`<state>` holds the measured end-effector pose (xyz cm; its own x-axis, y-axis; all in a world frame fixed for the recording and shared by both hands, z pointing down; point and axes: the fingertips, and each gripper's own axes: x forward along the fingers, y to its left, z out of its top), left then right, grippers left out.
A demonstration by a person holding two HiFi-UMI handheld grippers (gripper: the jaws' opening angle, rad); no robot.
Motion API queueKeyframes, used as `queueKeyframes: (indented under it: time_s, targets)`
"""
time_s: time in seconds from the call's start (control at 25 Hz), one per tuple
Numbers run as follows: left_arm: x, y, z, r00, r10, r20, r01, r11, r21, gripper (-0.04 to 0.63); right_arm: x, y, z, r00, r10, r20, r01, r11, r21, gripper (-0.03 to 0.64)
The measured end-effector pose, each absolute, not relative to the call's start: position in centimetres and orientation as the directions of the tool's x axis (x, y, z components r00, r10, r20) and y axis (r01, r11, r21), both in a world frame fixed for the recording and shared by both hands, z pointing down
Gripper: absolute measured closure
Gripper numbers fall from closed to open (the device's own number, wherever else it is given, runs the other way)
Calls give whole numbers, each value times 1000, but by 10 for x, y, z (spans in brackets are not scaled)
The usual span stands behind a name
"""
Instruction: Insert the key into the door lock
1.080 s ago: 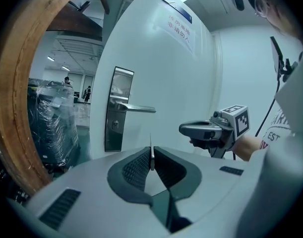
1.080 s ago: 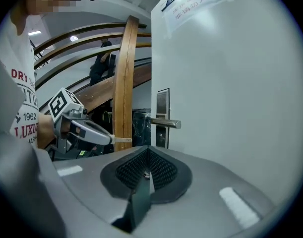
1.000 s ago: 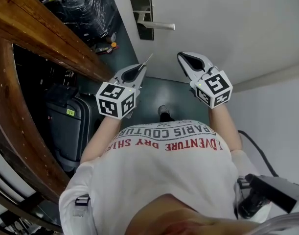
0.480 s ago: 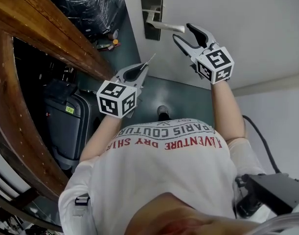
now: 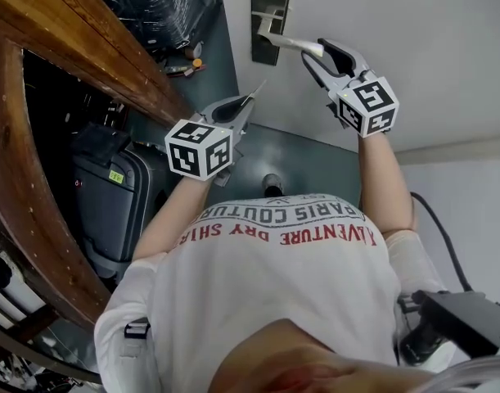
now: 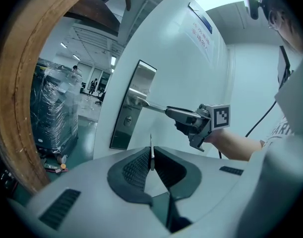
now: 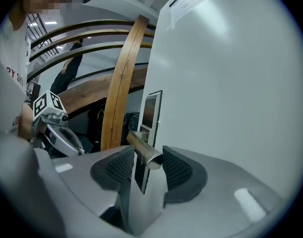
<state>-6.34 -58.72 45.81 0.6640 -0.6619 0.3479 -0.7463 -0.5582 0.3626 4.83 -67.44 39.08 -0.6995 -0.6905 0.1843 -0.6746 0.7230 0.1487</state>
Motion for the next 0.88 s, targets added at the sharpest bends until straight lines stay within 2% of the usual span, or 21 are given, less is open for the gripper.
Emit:
queueKeyframes:
  time_s: [0.16, 0.32, 0.48, 0.6, 0.68, 0.88]
  targets:
    - [-60, -606, 456, 681, -669, 298, -721, -539, 437, 572, 48, -674, 392, -699, -689, 190, -673, 724, 151, 445]
    - [-59, -629, 461, 680, -700, 219, -661, -456, 595, 572, 48, -674, 392, -695, -692, 195, -676, 721, 149, 445]
    - [-56, -651, 466, 667, -736, 113, -524, -357, 773, 573, 48, -675, 393, -695, -692, 197, -677, 722, 146, 443]
    - [-55, -664, 472, 645, -763, 37, -360, -261, 896, 572, 47, -675, 392, -697, -689, 199, -674, 724, 146, 443]
    - [-55, -670, 477, 630, -777, 3, -271, -216, 938, 572, 47, -675, 392, -697, -688, 201, -674, 725, 145, 443]
    - [-49, -681, 482, 611, -791, -39, -156, -168, 973, 572, 47, -674, 391, -693, -694, 196, -680, 720, 143, 443]
